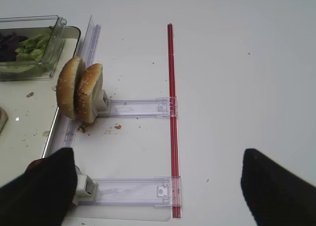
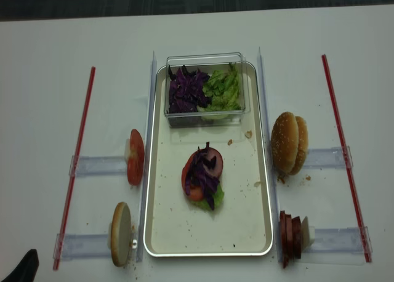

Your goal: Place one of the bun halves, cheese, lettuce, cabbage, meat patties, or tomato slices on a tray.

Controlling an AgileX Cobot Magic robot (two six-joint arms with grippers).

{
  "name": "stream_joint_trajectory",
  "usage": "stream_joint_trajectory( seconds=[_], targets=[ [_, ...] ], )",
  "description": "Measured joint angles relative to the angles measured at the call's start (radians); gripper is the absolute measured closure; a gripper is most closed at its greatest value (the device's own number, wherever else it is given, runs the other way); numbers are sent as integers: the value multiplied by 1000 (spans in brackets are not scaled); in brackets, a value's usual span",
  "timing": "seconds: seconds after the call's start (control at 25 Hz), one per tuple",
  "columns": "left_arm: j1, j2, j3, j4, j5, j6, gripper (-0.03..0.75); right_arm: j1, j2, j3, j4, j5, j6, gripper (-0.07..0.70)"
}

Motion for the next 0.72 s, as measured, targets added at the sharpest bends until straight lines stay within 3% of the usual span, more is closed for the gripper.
stream_joint_trajectory(
  seconds=[0.72],
  targets=[
    [0,0,0,0,0,0,150,0,0,0,0,0,0,-53]
  ],
)
